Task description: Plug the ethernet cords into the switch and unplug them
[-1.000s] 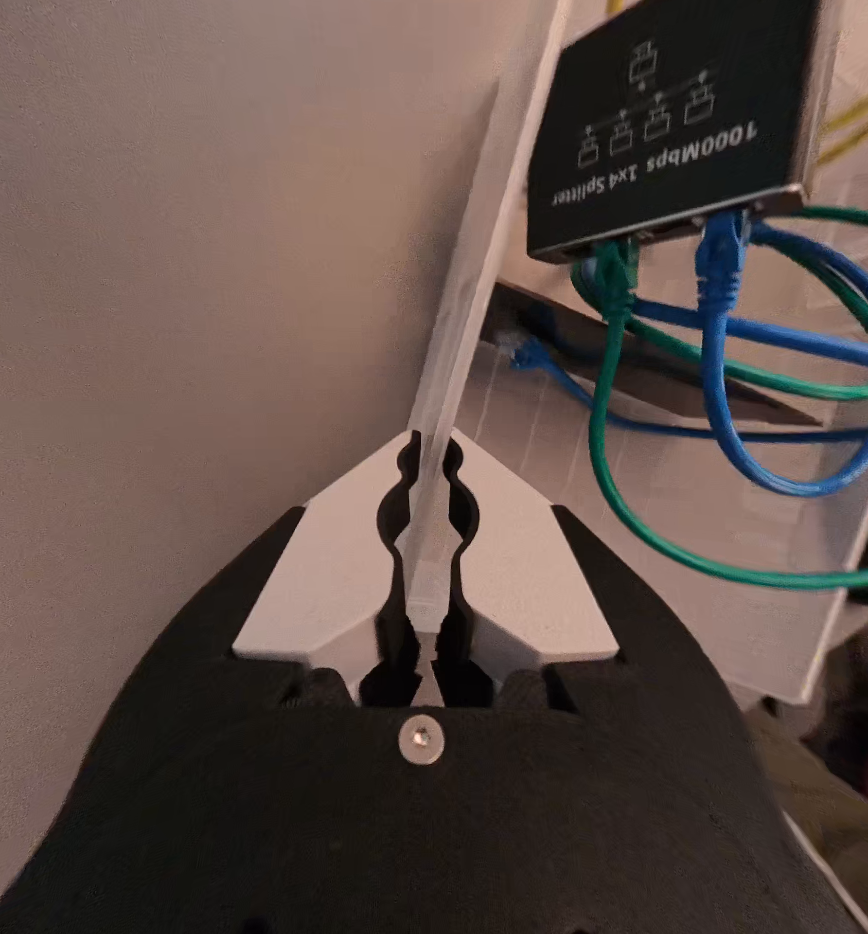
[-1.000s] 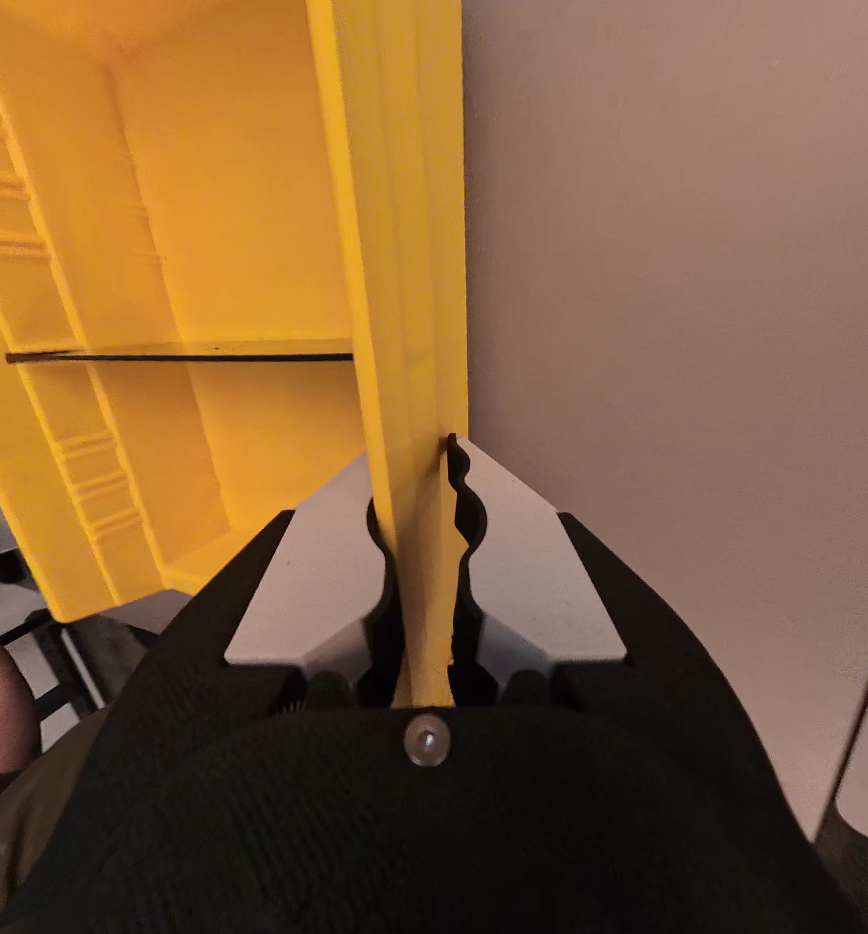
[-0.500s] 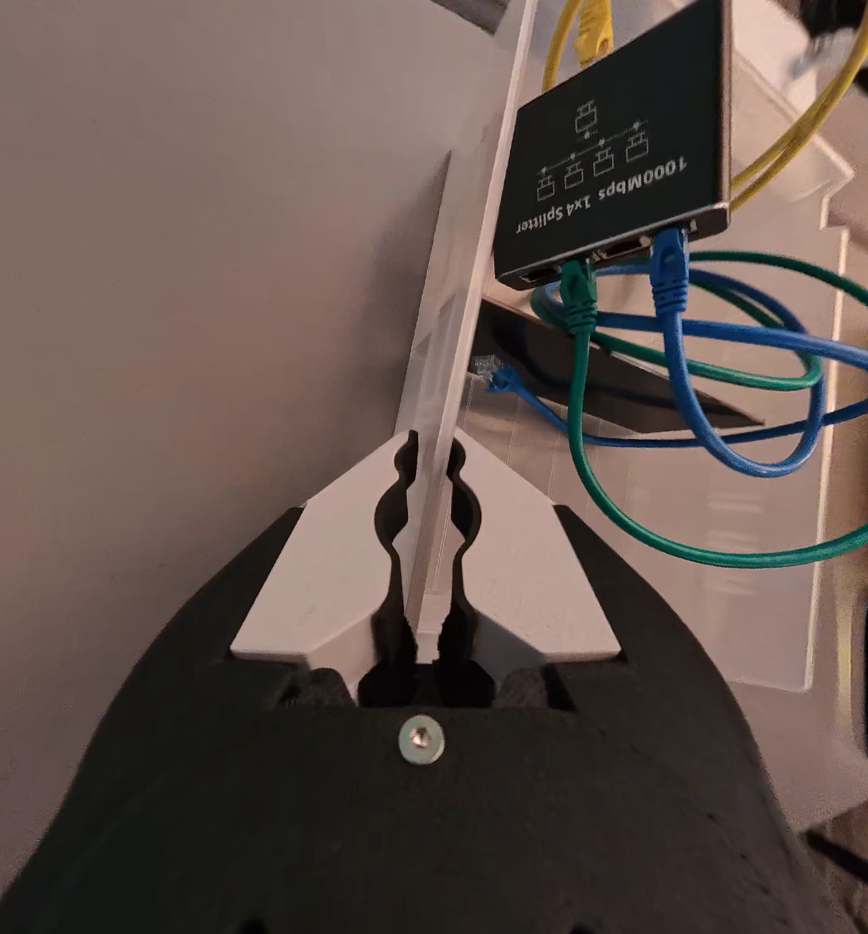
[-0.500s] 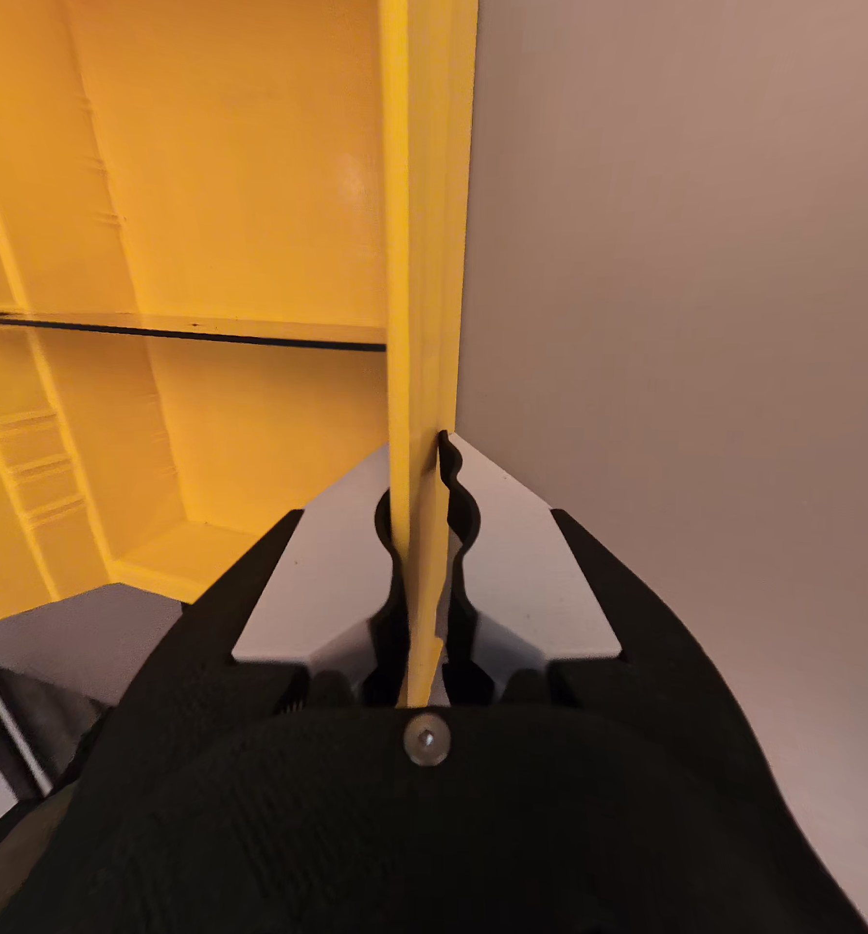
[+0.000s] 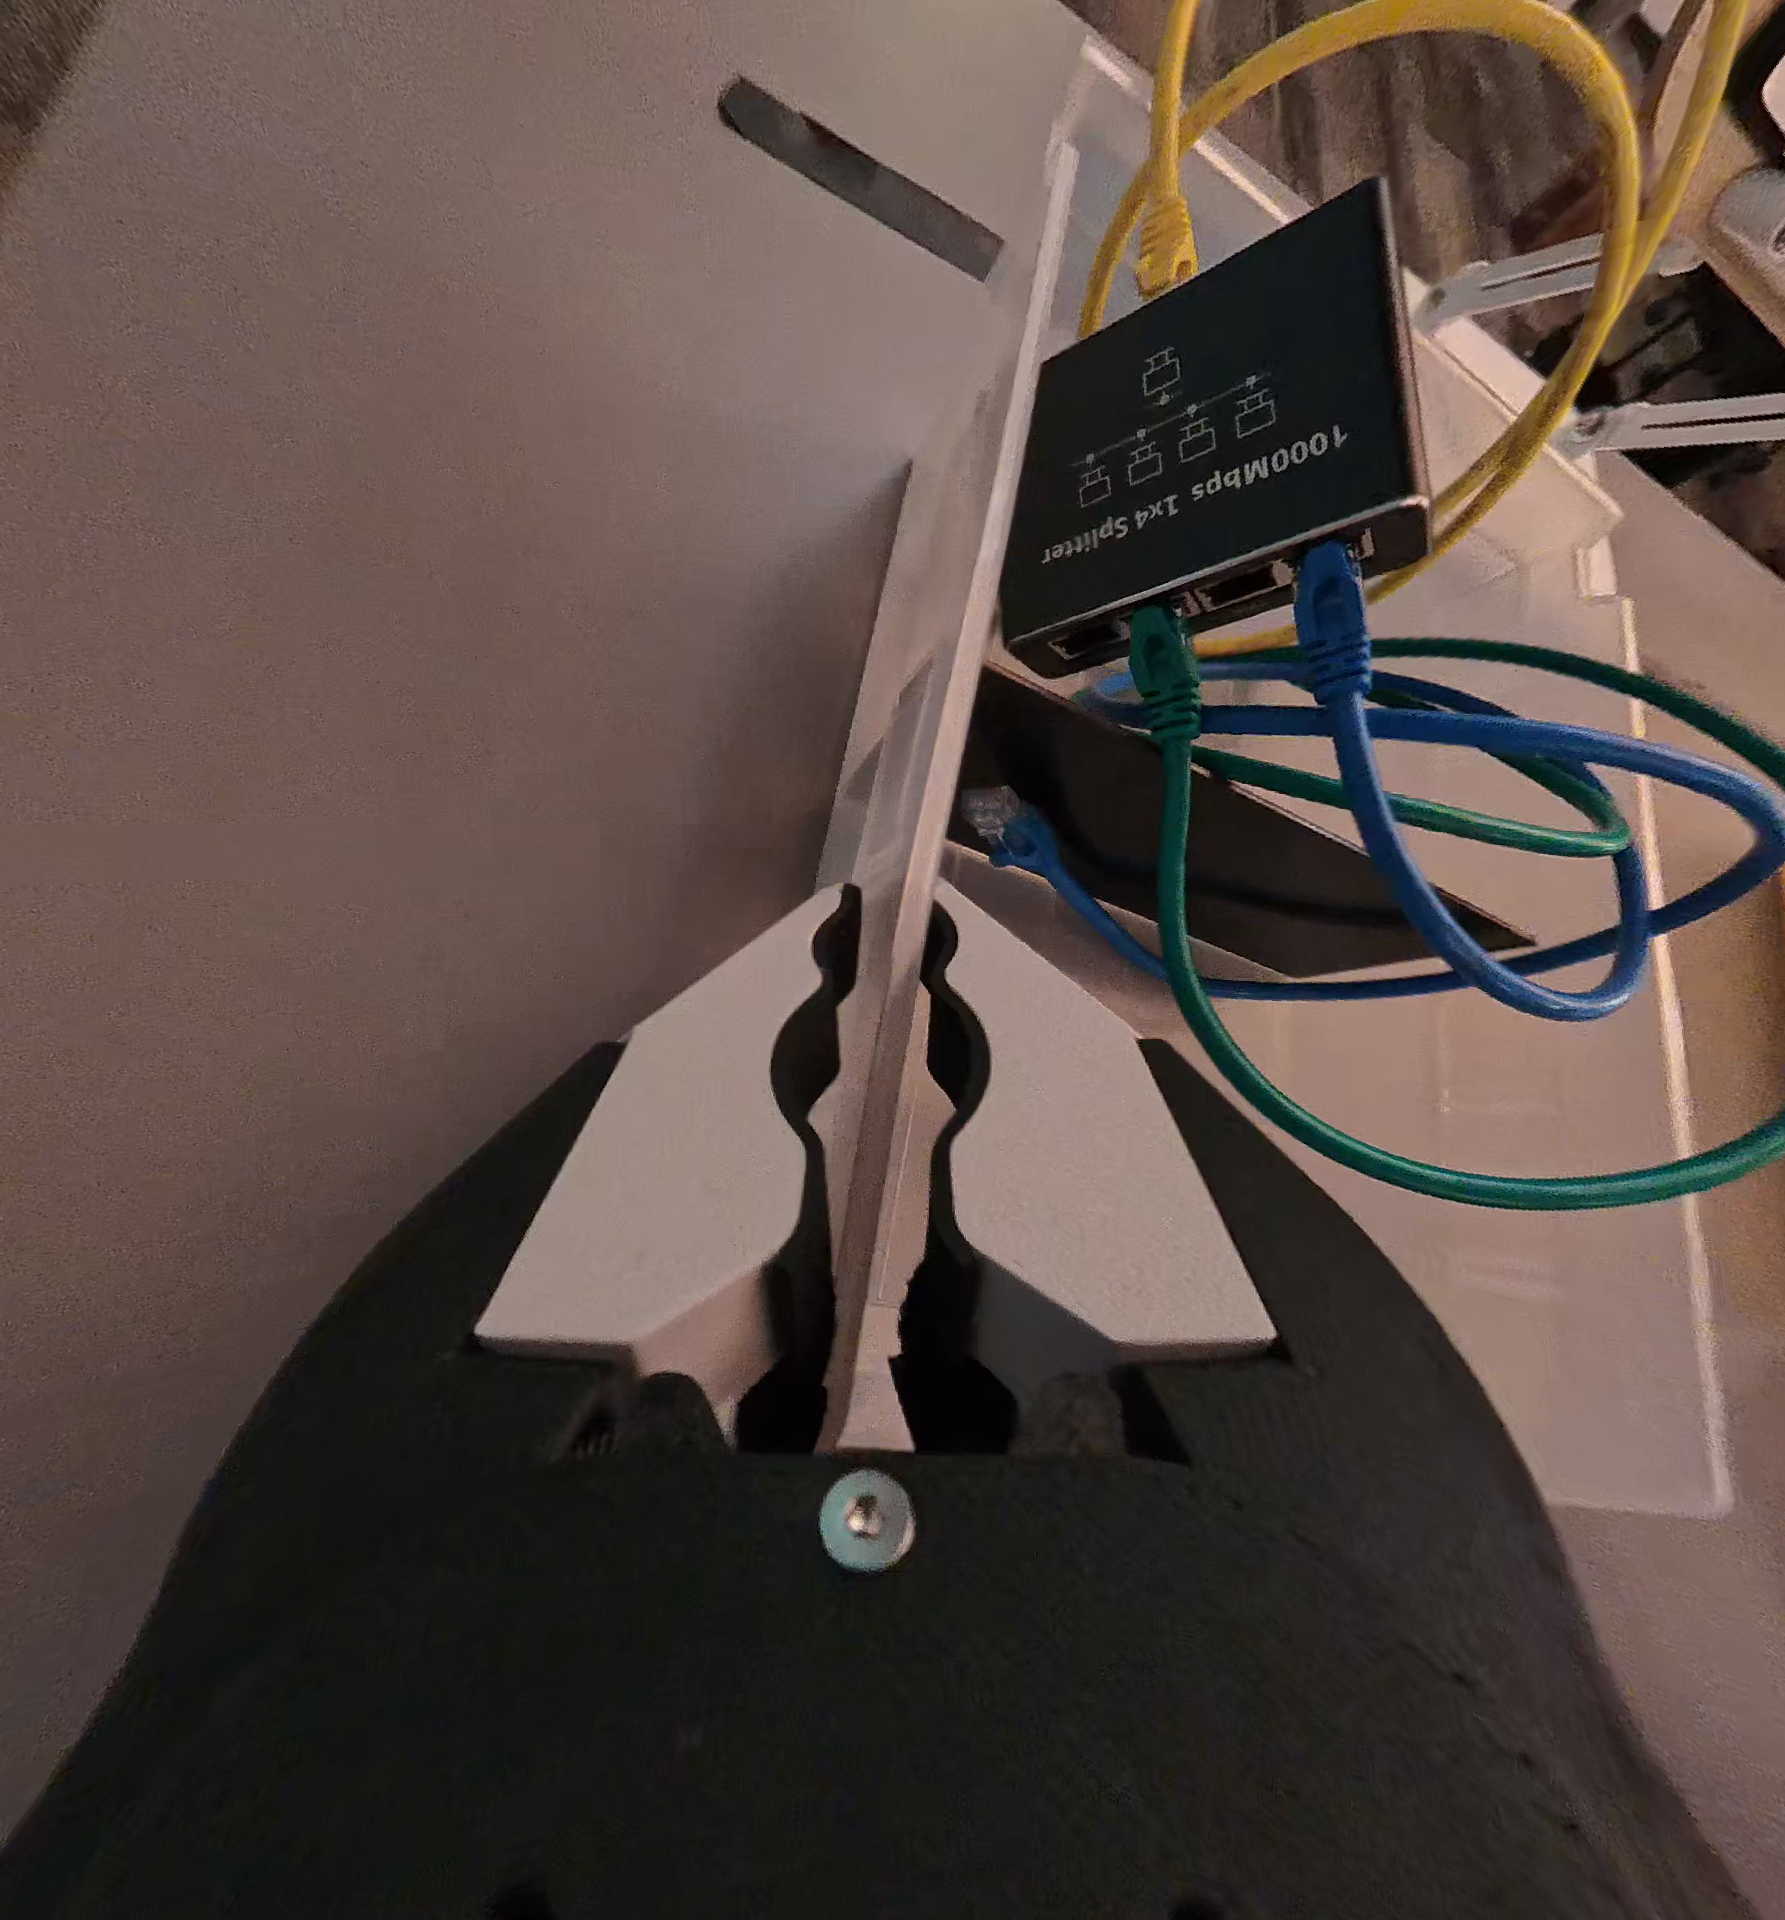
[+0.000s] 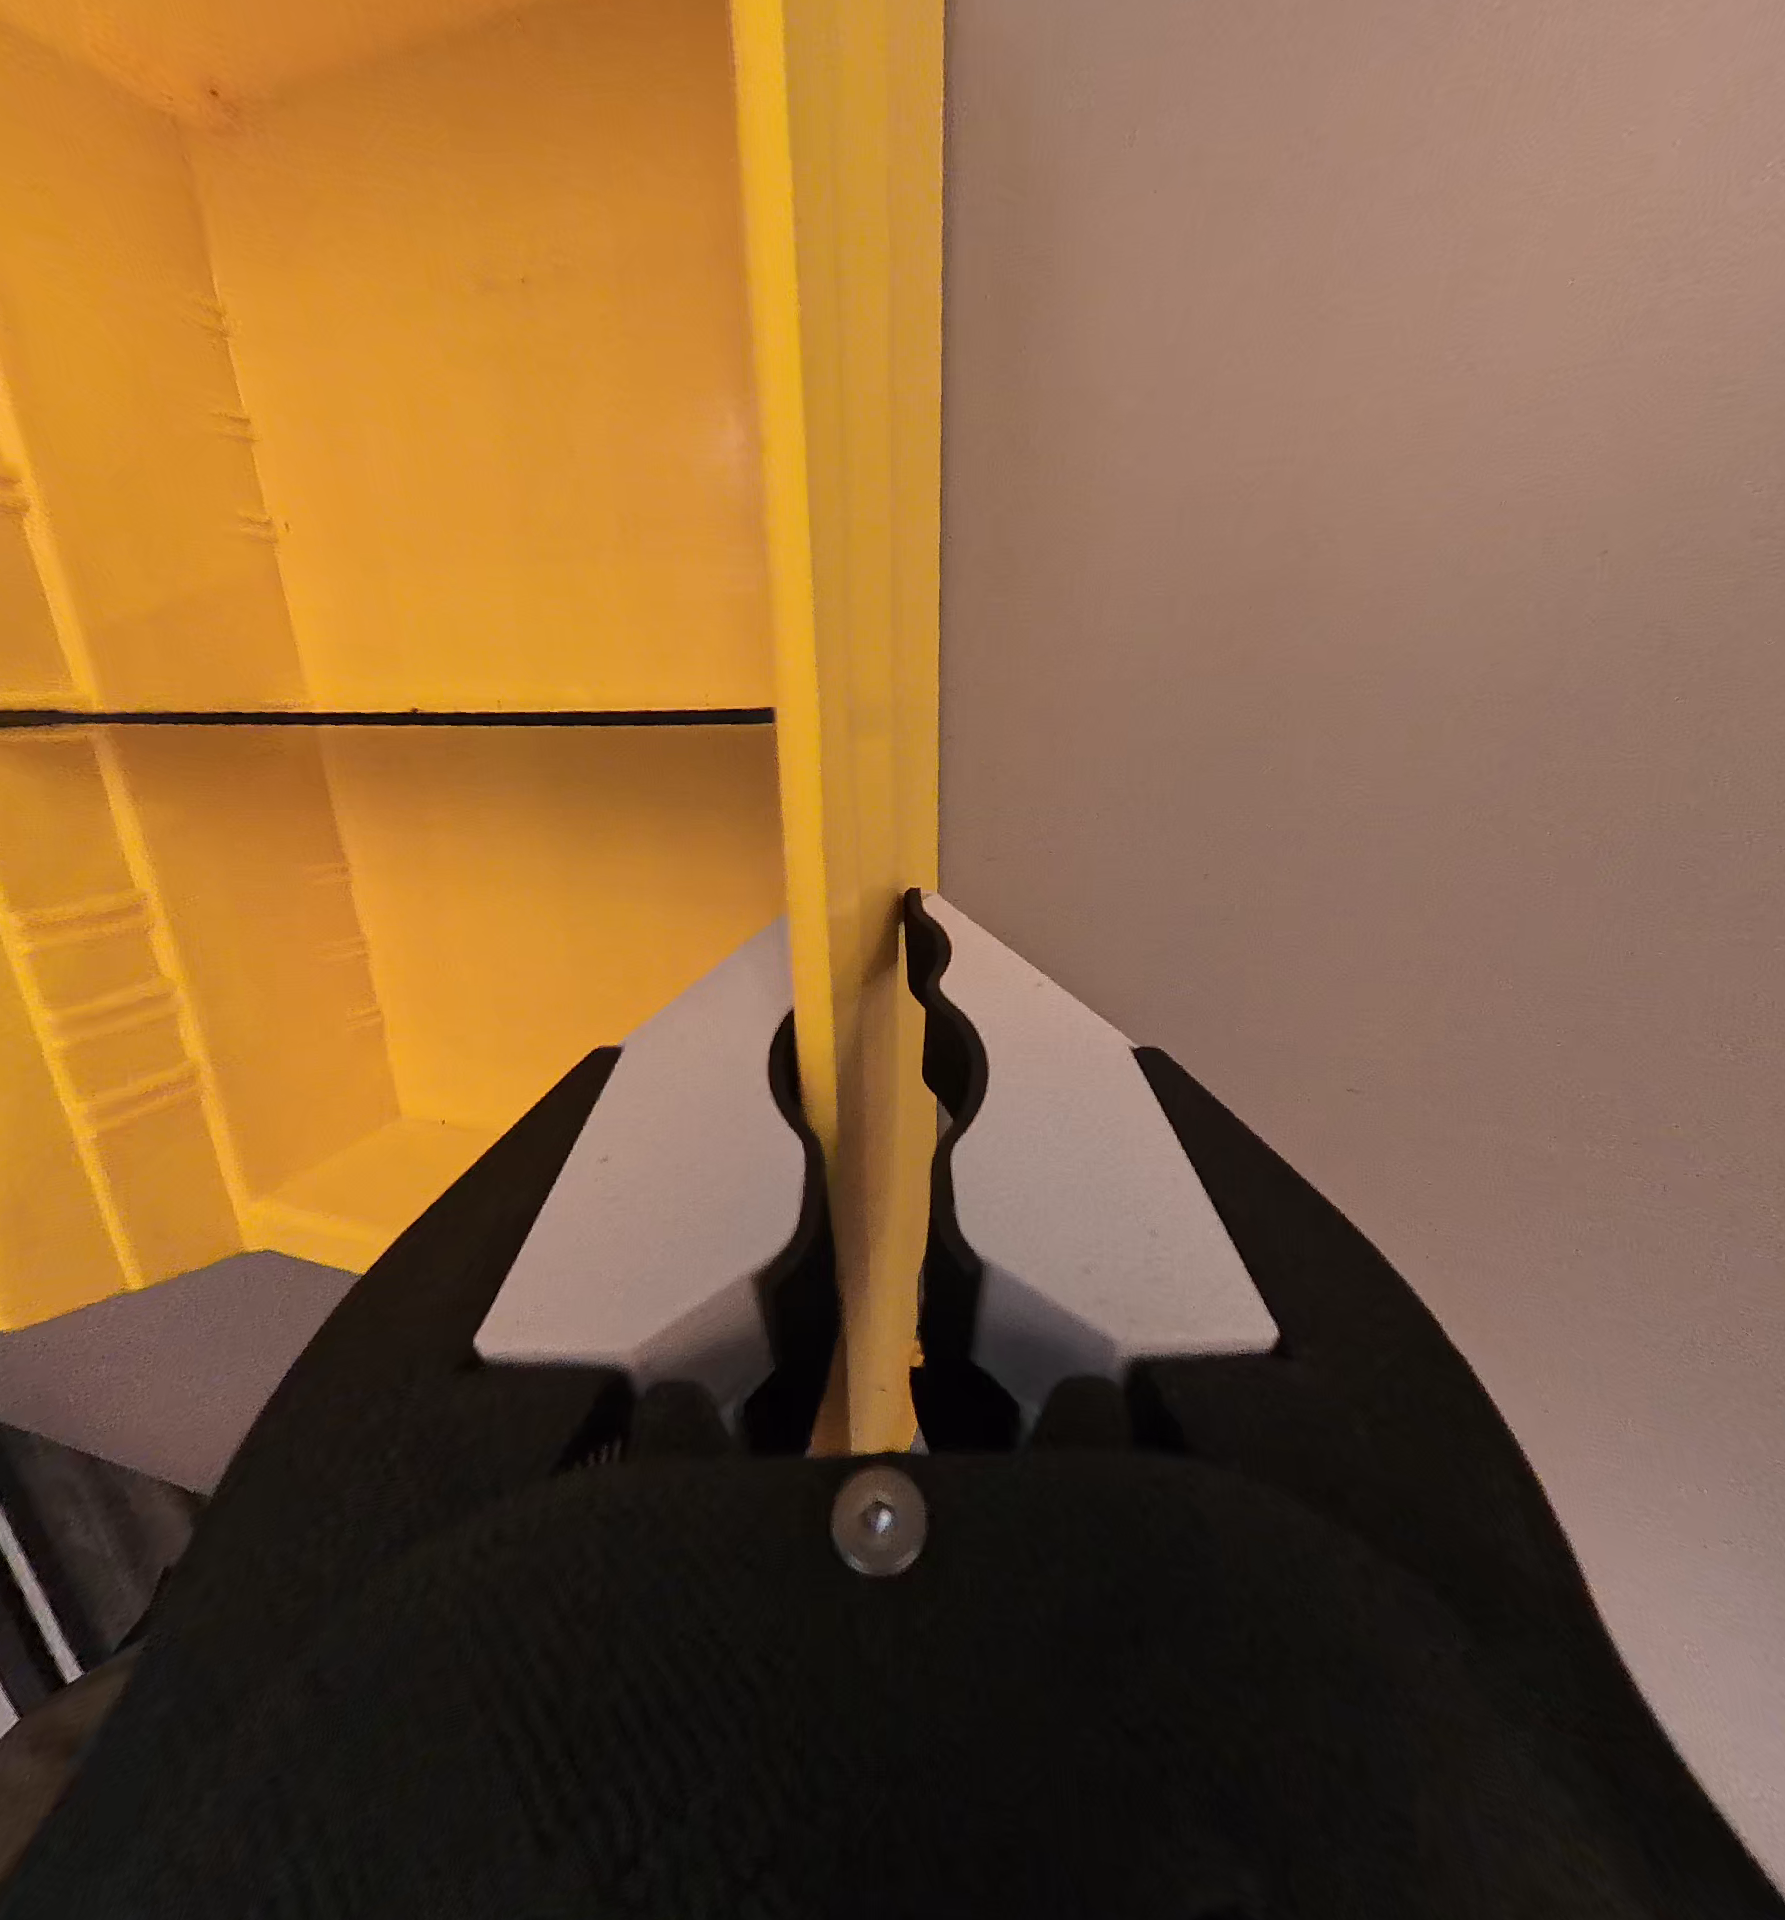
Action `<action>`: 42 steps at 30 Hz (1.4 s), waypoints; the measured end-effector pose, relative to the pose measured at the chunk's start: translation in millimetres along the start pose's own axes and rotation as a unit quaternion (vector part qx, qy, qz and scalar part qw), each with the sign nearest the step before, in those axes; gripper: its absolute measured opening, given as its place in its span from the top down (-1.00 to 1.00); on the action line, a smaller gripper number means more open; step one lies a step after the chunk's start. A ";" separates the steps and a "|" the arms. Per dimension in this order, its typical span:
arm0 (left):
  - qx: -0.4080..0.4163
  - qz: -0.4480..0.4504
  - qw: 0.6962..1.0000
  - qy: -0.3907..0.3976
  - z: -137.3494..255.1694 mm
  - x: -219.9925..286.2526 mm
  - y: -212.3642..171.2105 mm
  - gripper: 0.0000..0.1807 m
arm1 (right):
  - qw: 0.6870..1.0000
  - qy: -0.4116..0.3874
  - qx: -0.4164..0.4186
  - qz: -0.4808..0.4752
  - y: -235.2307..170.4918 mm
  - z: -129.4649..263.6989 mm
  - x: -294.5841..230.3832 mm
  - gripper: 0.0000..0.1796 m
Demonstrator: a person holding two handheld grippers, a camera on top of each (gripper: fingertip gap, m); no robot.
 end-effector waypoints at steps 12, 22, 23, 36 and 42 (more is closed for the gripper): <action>0.039 0.019 0.999 -0.026 -0.4 -12.3 3.1 0.86 | 1.000 -0.015 0.013 0.009 10.5 0.1 5.1 0.94; 0.202 -0.120 0.972 0.005 58.3 50.8 43.0 0.35 | 0.992 -0.031 0.121 0.031 18.0 39.9 0.8 0.65; 0.193 -0.132 0.972 0.005 53.1 60.2 50.8 0.17 | 0.989 -0.040 0.135 0.039 17.8 46.0 -1.5 0.60; -0.206 -0.264 0.896 0.291 -77.5 104.3 109.9 0.28 | 0.953 -0.033 0.262 0.148 -43.5 71.4 -52.5 0.49; -0.346 -0.295 0.803 0.387 -98.1 95.9 91.8 0.49 | 0.941 -0.062 0.295 0.156 -82.7 68.9 -45.0 0.50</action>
Point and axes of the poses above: each gripper's, where its closed fingertips meet, z back along the fingers, y out of its top, x = y × z across the jaws, the point moved 7 cm from there along z, back along the fingers, and after that the axes turned 5 degrees about -x, right-handed, at the moved point
